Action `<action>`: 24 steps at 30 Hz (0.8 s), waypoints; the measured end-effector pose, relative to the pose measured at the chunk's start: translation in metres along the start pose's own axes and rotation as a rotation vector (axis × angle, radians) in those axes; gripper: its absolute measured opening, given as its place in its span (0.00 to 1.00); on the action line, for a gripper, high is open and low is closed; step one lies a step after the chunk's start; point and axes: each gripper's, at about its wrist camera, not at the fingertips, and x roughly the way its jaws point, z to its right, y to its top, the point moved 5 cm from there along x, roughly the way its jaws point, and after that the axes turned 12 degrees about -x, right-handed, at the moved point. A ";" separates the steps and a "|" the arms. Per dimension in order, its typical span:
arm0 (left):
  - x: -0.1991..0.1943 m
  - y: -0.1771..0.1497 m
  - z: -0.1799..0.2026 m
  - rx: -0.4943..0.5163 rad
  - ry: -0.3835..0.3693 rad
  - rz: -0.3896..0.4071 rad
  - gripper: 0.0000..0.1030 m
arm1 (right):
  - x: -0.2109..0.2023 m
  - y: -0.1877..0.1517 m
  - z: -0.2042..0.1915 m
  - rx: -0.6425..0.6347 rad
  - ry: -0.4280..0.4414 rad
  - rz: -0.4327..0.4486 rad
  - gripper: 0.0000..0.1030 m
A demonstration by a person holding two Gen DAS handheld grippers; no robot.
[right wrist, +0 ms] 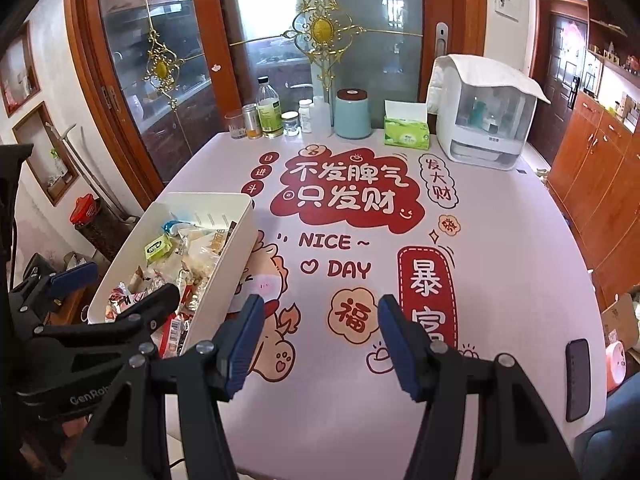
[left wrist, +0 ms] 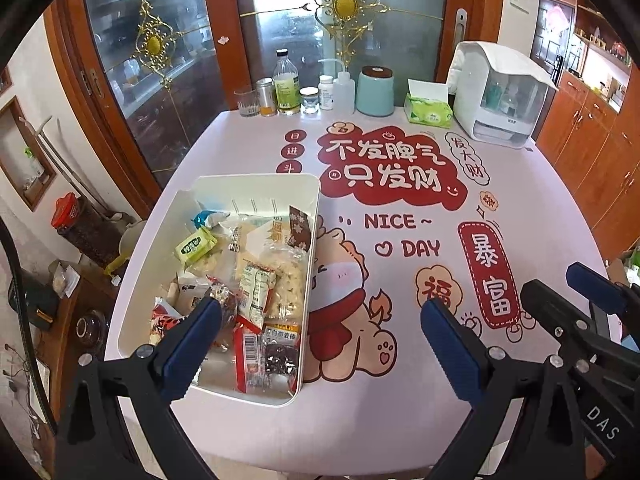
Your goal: Organize snacks
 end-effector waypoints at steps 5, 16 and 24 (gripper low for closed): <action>0.003 -0.003 -0.005 0.003 -0.006 -0.018 0.96 | 0.003 -0.003 -0.004 0.008 0.006 -0.015 0.58; 0.005 -0.002 -0.009 0.003 -0.011 -0.025 0.96 | 0.004 -0.004 -0.011 0.014 0.006 -0.021 0.58; 0.008 0.000 -0.019 -0.001 -0.012 -0.029 0.96 | 0.006 -0.002 -0.019 0.011 0.003 -0.021 0.58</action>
